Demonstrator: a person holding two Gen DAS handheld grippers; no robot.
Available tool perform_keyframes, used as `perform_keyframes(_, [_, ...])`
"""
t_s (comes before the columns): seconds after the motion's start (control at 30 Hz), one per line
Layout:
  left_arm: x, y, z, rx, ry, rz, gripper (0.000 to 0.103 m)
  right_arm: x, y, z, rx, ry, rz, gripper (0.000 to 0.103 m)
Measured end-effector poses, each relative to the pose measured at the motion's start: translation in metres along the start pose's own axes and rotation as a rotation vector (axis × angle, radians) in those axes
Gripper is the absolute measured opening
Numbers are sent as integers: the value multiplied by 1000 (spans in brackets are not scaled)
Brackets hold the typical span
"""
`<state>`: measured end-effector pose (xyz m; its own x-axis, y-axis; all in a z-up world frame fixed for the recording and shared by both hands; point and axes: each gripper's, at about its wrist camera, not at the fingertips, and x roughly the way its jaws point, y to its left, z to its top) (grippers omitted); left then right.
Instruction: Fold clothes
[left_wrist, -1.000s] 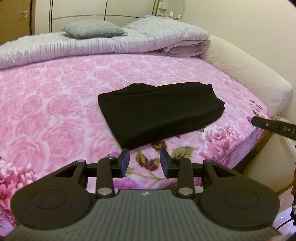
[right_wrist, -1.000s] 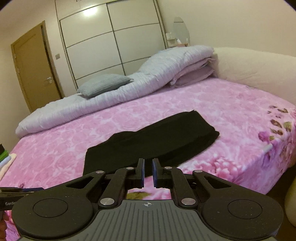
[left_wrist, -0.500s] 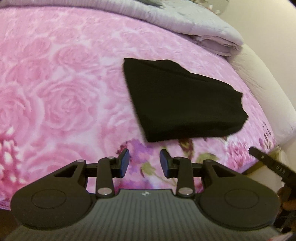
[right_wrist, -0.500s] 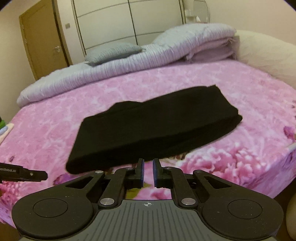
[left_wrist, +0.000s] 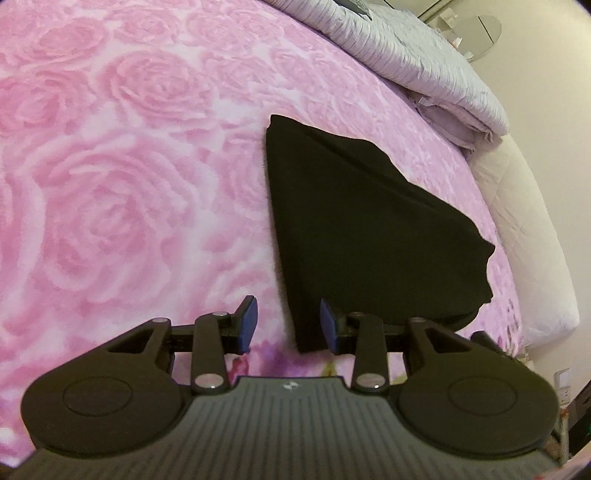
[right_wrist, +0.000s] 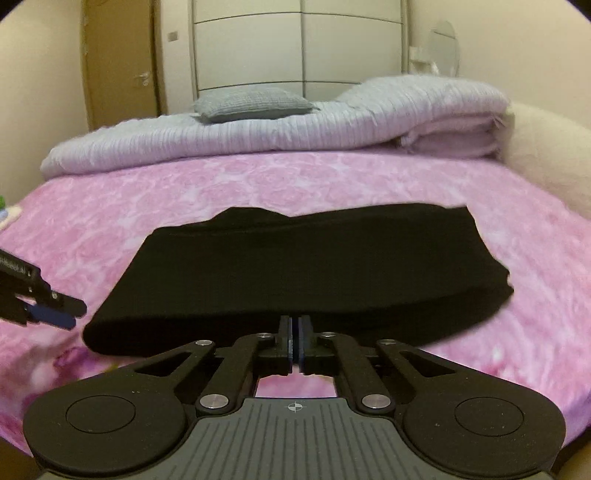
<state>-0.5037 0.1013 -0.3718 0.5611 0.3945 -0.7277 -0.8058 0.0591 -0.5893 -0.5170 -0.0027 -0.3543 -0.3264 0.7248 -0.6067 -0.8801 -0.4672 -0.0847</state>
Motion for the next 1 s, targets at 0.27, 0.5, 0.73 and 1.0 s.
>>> perform_keyframes(0.27, [18, 13, 12, -95, 29, -59, 34, 20, 38, -7, -347, -31, 27, 81])
perform_keyframes(0.5, [21, 21, 8, -189, 19, -98, 35, 43, 70, -20, -597, -34, 65, 80])
perform_keyframes(0.73, [30, 30, -2, -340, 22, -204, 34, 53, 95, -37, -768, -99, 59, 75])
perform_keyframes(1.0, [30, 36, -3, -426, 8, -269, 33, 68, 132, -57, -997, -192, 78, 60])
